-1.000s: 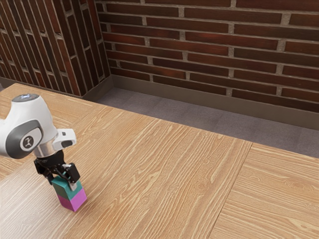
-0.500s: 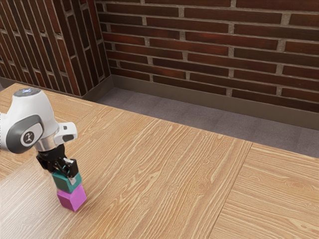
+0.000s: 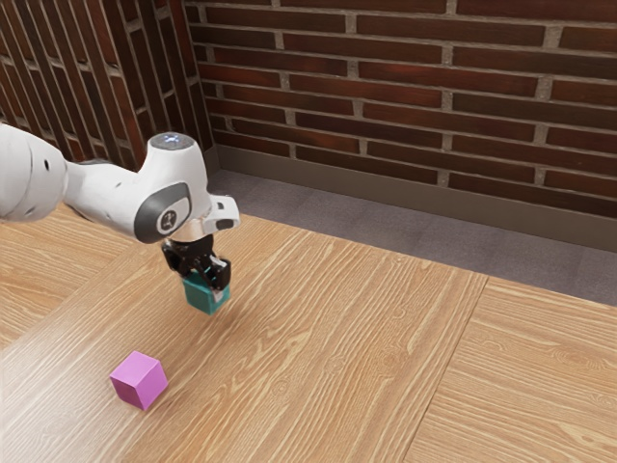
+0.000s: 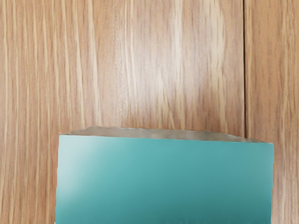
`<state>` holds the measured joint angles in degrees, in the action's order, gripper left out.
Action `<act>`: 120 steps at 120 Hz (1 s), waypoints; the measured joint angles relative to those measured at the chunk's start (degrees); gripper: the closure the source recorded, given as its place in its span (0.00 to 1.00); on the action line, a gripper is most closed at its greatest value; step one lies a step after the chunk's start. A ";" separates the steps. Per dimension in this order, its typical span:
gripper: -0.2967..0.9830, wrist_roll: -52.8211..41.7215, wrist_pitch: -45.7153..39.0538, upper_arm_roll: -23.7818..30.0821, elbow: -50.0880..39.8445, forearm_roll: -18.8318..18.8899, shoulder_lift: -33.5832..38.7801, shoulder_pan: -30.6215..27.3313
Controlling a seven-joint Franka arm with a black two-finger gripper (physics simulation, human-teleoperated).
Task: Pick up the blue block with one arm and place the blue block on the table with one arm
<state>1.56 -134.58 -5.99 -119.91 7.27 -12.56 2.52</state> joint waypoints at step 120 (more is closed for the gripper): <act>0.25 1.30 24.08 2.03 15.52 -7.10 24.48 -0.40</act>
<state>2.85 -110.50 -3.95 -104.39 0.17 11.92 2.12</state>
